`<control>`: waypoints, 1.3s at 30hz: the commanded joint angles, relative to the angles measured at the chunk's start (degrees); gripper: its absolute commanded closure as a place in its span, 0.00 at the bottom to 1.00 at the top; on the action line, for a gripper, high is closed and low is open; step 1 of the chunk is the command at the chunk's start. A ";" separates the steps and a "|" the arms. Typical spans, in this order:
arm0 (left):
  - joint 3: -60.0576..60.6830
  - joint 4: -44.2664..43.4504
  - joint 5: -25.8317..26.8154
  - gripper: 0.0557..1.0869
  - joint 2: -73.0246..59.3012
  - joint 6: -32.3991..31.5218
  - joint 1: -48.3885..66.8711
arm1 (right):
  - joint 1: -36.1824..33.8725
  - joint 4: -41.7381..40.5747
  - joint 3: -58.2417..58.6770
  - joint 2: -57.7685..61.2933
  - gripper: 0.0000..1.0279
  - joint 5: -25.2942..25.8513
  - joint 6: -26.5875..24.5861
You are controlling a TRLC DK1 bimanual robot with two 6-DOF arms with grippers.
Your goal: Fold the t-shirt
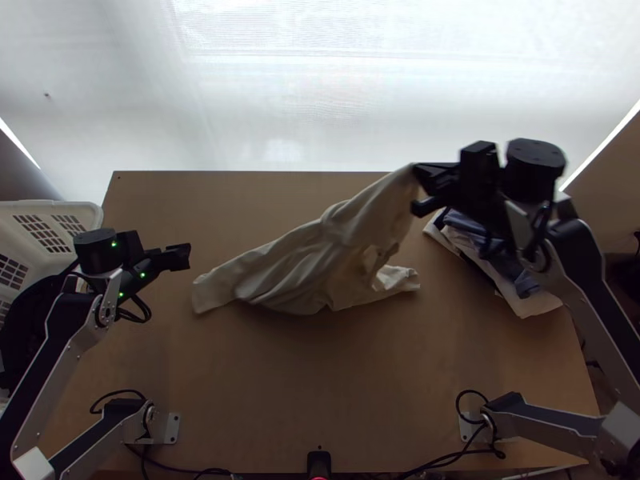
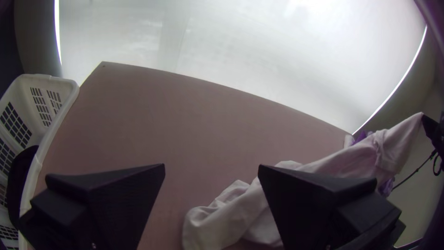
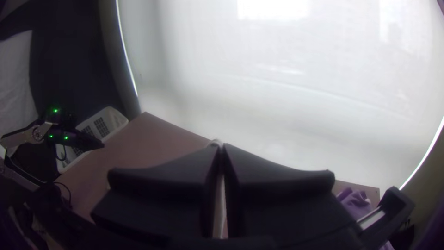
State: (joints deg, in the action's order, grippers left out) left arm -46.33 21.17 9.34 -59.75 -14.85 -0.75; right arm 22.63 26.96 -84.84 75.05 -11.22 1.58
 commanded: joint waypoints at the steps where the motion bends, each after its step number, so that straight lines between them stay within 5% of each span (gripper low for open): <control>1: 1.94 0.19 -0.03 0.05 -0.55 1.93 -0.12 | -6.99 -1.65 6.00 -6.93 0.97 0.06 0.88; 14: 2.12 11.00 -0.03 0.05 -6.79 6.15 6.03 | -7.08 0.11 12.59 -7.02 0.97 -0.64 1.14; 30: -1.57 10.74 0.06 0.05 -11.88 6.68 7.87 | -11.73 15.67 16.63 -5.35 0.97 -2.84 2.28; 39: -2.63 10.74 0.06 0.05 -13.47 6.68 7.61 | -15.87 24.28 18.66 -7.81 0.97 -4.25 -1.76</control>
State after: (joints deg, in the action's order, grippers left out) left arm -48.14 31.88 9.39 -71.96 -8.23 6.94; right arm 9.85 46.06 -67.57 68.84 -14.68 2.24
